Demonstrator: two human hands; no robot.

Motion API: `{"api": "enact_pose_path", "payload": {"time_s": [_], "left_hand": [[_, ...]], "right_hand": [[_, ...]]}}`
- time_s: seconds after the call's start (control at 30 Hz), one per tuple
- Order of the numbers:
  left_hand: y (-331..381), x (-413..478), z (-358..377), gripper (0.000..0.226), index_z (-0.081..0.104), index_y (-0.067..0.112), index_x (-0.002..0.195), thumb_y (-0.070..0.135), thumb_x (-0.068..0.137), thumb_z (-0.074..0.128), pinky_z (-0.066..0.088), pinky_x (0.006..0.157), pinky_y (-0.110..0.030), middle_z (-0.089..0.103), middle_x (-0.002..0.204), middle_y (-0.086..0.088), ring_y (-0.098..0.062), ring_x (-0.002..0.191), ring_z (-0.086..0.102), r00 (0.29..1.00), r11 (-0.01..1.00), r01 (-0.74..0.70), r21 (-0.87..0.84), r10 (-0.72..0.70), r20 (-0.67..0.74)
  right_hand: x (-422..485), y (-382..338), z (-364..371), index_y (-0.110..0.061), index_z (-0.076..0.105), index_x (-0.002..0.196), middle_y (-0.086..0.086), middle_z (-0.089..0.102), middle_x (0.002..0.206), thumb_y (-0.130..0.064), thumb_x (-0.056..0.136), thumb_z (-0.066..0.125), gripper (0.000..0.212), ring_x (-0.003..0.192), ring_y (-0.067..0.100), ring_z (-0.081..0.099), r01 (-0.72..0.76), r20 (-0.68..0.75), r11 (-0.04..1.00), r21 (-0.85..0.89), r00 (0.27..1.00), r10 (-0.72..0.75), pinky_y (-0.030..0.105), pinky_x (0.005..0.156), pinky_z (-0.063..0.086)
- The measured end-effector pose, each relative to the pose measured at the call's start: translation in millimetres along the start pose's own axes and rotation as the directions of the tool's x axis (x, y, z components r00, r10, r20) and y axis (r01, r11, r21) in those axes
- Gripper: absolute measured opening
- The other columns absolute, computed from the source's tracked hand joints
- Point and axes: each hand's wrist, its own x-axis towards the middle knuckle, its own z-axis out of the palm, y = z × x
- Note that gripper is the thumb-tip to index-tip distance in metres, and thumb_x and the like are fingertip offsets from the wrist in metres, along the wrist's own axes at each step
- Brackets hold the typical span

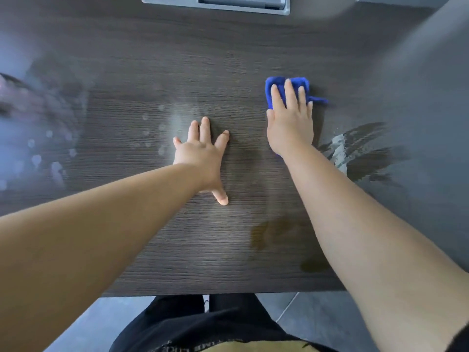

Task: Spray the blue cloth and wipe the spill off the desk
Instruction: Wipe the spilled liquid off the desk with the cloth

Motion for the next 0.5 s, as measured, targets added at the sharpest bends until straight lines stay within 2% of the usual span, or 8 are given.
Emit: {"api": "enact_pose_path", "payload": {"time_s": [0.07, 0.2, 0.3, 0.4, 0.5], "left_hand": [[-1, -1, -1, 0.143, -0.007, 0.026, 0.148, 0.067, 0.041, 0.08, 0.02, 0.112, -0.057, -0.014, 0.154, -0.014, -0.033, 0.143, -0.01, 1.0, 1.0, -0.004, -0.01, 0.004, -0.01], [-9, -8, 11, 0.136, -0.003, 0.03, 0.148, 0.068, 0.045, 0.078, 0.016, 0.114, -0.05, -0.012, 0.156, -0.009, -0.029, 0.143, -0.01, 0.995, 0.994, -0.03, -0.11, 0.019, -0.097], [-23, -24, 28, 0.126, 0.005, 0.033, 0.148, 0.066, 0.05, 0.077, 0.026, 0.112, -0.047, -0.003, 0.155, -0.003, -0.026, 0.142, -0.007, 0.981, 0.954, -0.061, -0.292, 0.003, -0.193], [-37, -38, 37, 0.119, 0.013, 0.033, 0.147, 0.071, 0.052, 0.072, 0.02, 0.113, -0.049, 0.006, 0.153, 0.0, -0.026, 0.142, -0.004, 0.968, 0.923, -0.093, -0.374, -0.004, -0.25], [-51, -46, 41, 0.111, 0.018, 0.031, 0.147, 0.073, 0.057, 0.067, 0.015, 0.114, -0.05, 0.009, 0.152, 0.0, -0.026, 0.142, -0.003, 0.968, 0.929, -0.085, -0.361, -0.009, -0.251]], "right_hand": [[-12, -19, 3, -0.02, 0.012, 0.151, 0.005, 0.003, 0.159, -0.03, 0.102, 0.029, 0.052, 0.145, 0.031, 0.0, -0.008, -0.003, 0.999, 0.04, 1.0, 0.008, 0.044, 0.116, 0.001], [-87, -31, 18, -0.017, 0.024, 0.148, 0.007, 0.016, 0.157, -0.025, 0.099, 0.041, 0.053, 0.144, 0.033, 0.009, 0.28, -0.006, 0.958, 0.057, 0.96, -0.28, 0.045, 0.116, 0.006], [-100, -8, 19, -0.017, 0.033, 0.145, 0.007, 0.025, 0.154, -0.022, 0.096, 0.045, 0.051, 0.143, 0.033, 0.018, 0.387, 0.028, 0.921, 0.055, 0.921, -0.388, 0.047, 0.114, 0.014], [-60, -13, 10, -0.02, 0.022, 0.149, 0.005, 0.011, 0.158, -0.025, 0.1, 0.036, 0.051, 0.145, 0.03, 0.007, 0.277, 0.057, 0.961, -0.006, 0.96, -0.276, 0.047, 0.115, 0.01], [-19, -45, 4, -0.024, 0.007, 0.151, 0.003, -0.005, 0.159, -0.032, 0.102, 0.027, 0.053, 0.145, 0.029, -0.004, 0.034, 0.077, 0.999, 0.011, 0.996, -0.035, 0.046, 0.117, 0.002]]}}
